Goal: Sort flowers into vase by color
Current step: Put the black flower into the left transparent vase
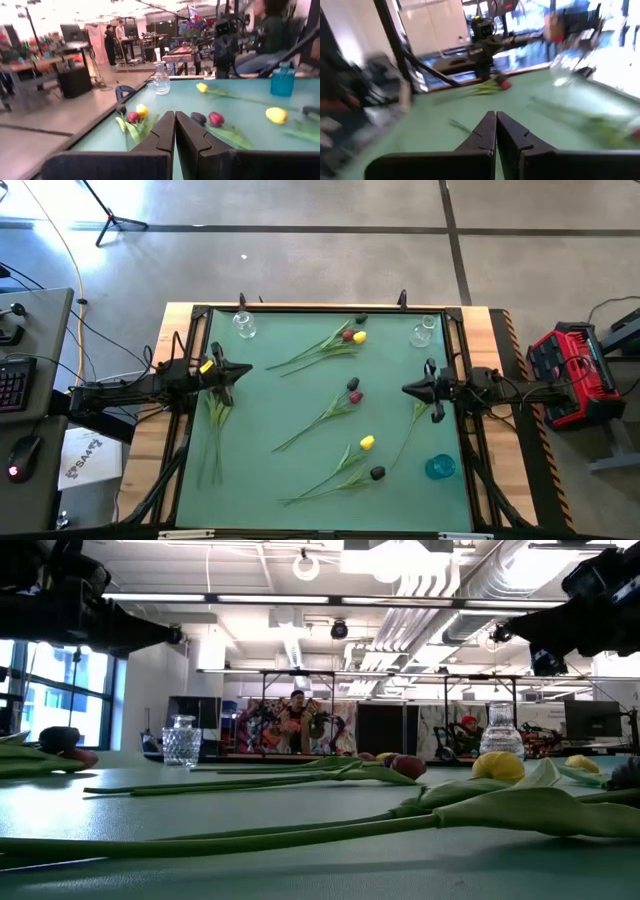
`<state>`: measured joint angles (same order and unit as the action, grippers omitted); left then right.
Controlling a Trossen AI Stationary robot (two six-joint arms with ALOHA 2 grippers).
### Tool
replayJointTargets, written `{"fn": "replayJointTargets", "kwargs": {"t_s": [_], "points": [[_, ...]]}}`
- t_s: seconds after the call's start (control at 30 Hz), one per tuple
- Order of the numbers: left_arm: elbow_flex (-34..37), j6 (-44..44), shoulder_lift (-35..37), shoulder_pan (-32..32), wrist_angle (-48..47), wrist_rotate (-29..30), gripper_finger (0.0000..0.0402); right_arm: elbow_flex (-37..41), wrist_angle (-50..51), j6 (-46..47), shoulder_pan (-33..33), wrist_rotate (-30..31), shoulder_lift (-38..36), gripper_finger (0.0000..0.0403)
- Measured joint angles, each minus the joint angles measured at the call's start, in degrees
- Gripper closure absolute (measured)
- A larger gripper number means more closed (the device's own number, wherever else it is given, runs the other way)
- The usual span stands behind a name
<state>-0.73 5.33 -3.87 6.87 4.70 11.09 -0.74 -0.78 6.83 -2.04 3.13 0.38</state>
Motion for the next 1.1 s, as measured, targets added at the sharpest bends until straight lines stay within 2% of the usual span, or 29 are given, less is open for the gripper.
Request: {"fn": "replayJointTargets", "kwargs": {"t_s": [0.13, 0.23, 0.37, 0.43, 0.6, 0.77, 0.83, 0.93, 1.0, 1.1], "points": [[0.0, -10.32, 0.01, 0.0, 0.48, -0.02, 0.0402, 0.0, -0.11, -11.22, 0.15, 0.42, 0.0, 0.0402], [0.0, -16.82, 0.01, 0.0, 2.19, -0.02, 0.0401, 0.01, -1.38, -12.8, 0.15, 0.42, 0.0, 0.0402], [0.02, -26.68, 0.01, 0.0, 4.02, 0.0, 0.0402, 0.01, -5.87, -0.7, 0.13, 0.22, -0.02, 0.0402], [0.02, -29.47, 0.01, -0.02, 4.62, 0.89, 0.0402, 0.0, -7.92, 3.16, 0.14, 2.09, -0.02, 0.0402], [0.02, -33.91, 0.01, -0.02, 4.52, 2.65, 0.0402, 0.01, -12.6, 6.06, 0.17, 14.98, -0.07, 0.0402], [0.02, -38.63, 0.01, -0.02, 4.66, 3.01, 0.0402, -0.02, -16.15, 25.53, 0.17, 28.83, -0.07, 0.0402], [0.02, -41.65, 0.01, -0.02, 4.64, 4.53, 0.0402, -0.02, -14.4, 30.5, 0.2, 29.48, 0.12, 0.0402], [0.02, -43.91, 0.0, 0.0, 4.64, 5.07, 0.0401, -0.02, -10.05, 36.94, 0.17, 26.7, 1.35, 0.0402], [0.02, -44.59, 0.01, 0.0, 4.64, 5.09, 0.0401, -0.02, -7.68, 44.56, 0.17, 25.99, 3.03, 0.0402], [0.02, -46.24, -0.17, 0.0, 4.66, 5.15, 0.0396, -0.01, -7.19, 50.72, 0.17, 24.72, 6.43, 0.0402]]}}
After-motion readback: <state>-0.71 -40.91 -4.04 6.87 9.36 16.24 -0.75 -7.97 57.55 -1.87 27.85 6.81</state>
